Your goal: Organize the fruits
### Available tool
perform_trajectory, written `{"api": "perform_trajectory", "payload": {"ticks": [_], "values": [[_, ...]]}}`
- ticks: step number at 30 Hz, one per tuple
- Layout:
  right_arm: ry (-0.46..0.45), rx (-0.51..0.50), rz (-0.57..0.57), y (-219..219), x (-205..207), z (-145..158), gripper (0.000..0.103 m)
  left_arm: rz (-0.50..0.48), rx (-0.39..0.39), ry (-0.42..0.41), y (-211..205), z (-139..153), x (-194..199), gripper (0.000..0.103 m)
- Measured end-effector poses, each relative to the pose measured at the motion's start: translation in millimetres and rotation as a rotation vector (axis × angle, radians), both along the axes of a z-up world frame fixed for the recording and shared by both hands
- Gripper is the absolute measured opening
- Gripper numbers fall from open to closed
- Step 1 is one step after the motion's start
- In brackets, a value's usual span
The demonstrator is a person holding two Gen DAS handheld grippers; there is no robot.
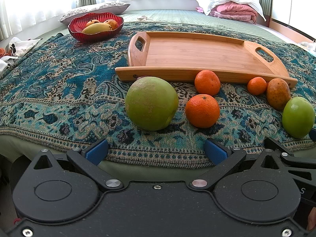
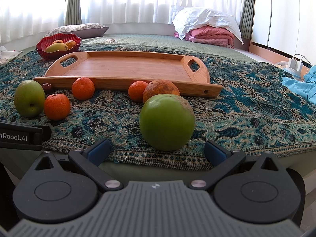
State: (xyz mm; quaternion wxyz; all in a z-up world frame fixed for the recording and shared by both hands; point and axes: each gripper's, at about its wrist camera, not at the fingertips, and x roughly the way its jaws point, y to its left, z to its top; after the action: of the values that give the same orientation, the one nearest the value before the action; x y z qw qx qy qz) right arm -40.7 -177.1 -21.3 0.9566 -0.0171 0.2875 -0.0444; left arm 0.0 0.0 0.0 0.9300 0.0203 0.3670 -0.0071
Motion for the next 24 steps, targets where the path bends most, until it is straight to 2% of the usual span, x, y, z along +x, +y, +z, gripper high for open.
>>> {"api": "perform_trajectory", "payload": {"ticks": [8, 12, 18, 24], "values": [[0.002, -0.001, -0.001, 0.9, 1.6, -0.4, 0.103, 0.003, 0.011, 0.003, -5.4, 2.2, 0.2, 0.103], [-0.006, 0.016, -0.006, -1.5, 2.4, -1.5, 0.103, -0.005, -0.011, 0.008, -0.7, 3.7, 2.1, 0.103], [-0.016, 0.023, -0.002, -5.5, -0.2, -1.8, 0.103, -0.022, 0.003, -0.019, 1.3, -0.9, 0.6, 0.103], [-0.061, 0.029, 0.003, -5.4, -5.9, 5.3, 0.103, -0.043, -0.01, -0.035, 4.9, 6.7, -0.5, 0.103]]}}
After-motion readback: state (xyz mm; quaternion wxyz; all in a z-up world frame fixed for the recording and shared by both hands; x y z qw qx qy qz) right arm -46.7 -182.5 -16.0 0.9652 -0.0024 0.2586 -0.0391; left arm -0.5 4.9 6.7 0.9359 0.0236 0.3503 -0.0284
